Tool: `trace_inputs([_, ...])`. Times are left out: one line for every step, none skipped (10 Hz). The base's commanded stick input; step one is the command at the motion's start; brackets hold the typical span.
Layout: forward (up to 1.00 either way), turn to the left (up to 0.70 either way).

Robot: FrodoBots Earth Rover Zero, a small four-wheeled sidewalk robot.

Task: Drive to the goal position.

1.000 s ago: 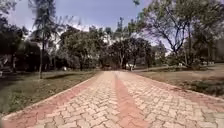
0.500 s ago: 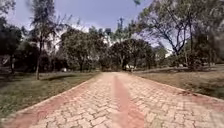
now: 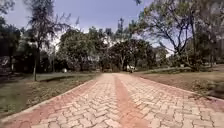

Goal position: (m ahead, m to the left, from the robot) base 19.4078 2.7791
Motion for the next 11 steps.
trace_inputs([0.7,0.0])
trace_inputs([0.7,0.0])
trace_inputs([0.7,0.0])
trace_inputs([0.7,0.0])
trace_inputs([0.7,0.0])
trace_inputs([0.7,0.0])
trace_inputs([0.7,0.0])
trace_inputs([0.7,0.0])
trace_inputs([0.7,0.0])
trace_inputs([0.7,0.0])
trace_inputs([0.7,0.0])
